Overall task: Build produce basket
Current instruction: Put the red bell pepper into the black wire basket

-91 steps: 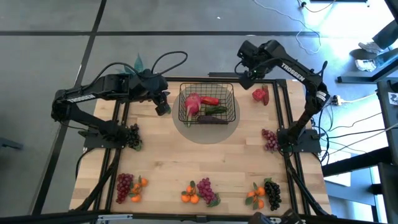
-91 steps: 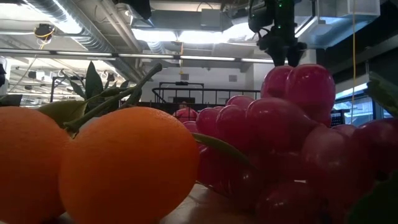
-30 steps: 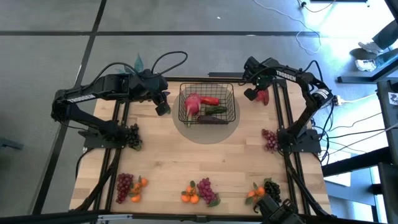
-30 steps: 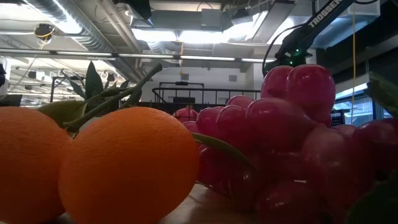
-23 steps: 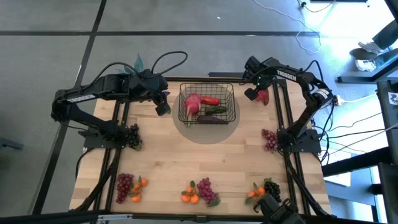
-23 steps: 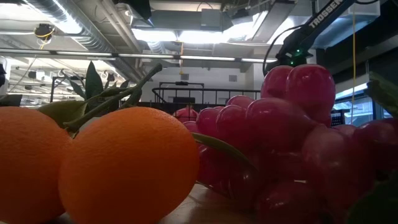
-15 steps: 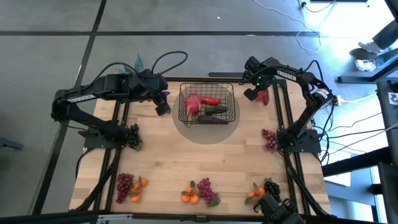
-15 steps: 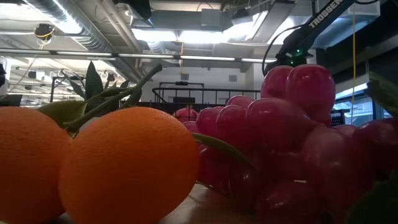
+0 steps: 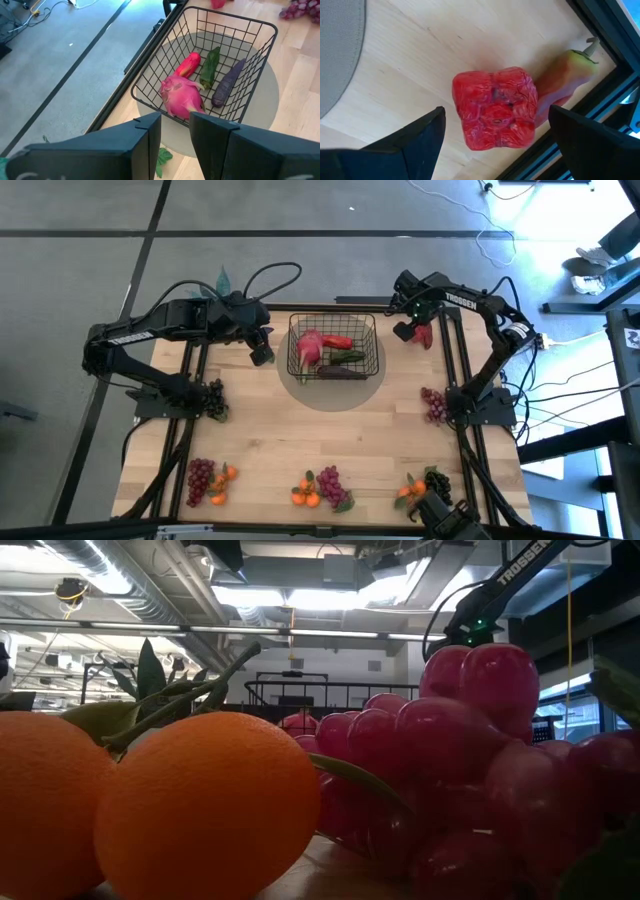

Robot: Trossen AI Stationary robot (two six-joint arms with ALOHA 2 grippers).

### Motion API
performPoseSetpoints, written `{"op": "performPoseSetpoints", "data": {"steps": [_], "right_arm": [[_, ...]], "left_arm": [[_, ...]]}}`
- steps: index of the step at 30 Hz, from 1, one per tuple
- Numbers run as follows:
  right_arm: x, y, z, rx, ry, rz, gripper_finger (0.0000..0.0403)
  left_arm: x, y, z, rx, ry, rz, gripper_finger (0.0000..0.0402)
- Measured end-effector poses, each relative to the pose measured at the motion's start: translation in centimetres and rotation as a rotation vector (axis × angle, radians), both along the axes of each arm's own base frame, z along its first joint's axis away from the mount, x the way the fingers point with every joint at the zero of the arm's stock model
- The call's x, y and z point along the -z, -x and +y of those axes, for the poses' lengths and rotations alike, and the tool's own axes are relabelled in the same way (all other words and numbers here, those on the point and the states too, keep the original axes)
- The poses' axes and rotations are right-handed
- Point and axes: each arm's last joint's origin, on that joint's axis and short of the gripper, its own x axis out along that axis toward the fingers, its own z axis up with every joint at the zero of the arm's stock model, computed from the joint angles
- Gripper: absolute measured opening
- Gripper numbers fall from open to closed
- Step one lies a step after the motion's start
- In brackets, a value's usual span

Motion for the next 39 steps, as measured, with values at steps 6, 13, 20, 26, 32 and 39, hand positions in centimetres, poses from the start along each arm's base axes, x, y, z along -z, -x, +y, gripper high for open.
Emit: {"op": "performPoseSetpoints", "data": {"steps": [6,13,20,26,32,39], "right_arm": [[2.2,0.8,1.1,-0.028,-0.069,0.023,0.0335],[3.3,1.0,1.3,-0.04,-0.041,0.03,0.0335],[3.3,0.9,1.2,-0.024,-0.028,0.021,0.0335],[3.3,0.7,0.9,-0.011,0.001,0.001,0.0335],[3.3,0.6,0.7,0.049,0.029,-0.02,0.0303],[3.3,0.6,0.7,0.045,0.029,-0.02,0.02]], "left_arm": [[0.0,0.0,0.0,0.0,0.0,0.0,0.009],[0.0,0.0,0.0,0.0,0.0,0.0,0.009],[0.0,0.0,0.0,0.0,0.0,0.0,0.009],[0.0,0.0,0.0,0.0,0.0,0.0,0.009],[0.0,0.0,0.0,0.0,0.0,0.0,0.009],[0.0,0.0,0.0,0.0,0.0,0.0,0.009]]}}
